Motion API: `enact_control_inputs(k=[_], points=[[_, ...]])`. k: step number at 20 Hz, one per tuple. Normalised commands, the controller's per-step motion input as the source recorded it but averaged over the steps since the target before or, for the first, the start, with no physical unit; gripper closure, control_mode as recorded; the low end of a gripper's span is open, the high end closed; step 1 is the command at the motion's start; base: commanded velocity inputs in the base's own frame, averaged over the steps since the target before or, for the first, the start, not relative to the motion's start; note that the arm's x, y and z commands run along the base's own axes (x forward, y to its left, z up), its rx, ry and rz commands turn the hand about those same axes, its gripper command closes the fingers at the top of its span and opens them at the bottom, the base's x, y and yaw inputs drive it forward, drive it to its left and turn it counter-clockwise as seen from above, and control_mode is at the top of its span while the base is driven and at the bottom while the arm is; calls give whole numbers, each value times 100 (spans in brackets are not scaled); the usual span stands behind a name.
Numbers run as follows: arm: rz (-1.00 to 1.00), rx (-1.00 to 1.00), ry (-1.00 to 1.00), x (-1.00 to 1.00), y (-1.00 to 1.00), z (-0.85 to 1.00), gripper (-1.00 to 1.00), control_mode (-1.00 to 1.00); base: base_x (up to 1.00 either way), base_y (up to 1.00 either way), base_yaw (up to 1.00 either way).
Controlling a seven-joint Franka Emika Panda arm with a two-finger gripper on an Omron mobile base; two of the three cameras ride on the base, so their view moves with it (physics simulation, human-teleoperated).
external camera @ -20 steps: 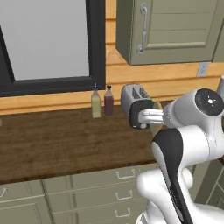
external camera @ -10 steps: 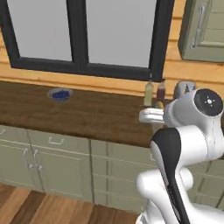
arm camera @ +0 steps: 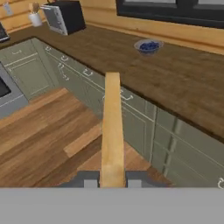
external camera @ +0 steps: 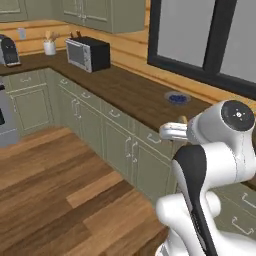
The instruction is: Start the toaster. Once the lever pops up, take the bread to the plate on the dining counter.
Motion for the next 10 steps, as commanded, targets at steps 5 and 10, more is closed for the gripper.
enact_control_inputs(k=[5,10], points=[[0,0,0,0,0,0,100,100,0,7,100],[0,0,0,0,0,0,100,100,2,4,100]])
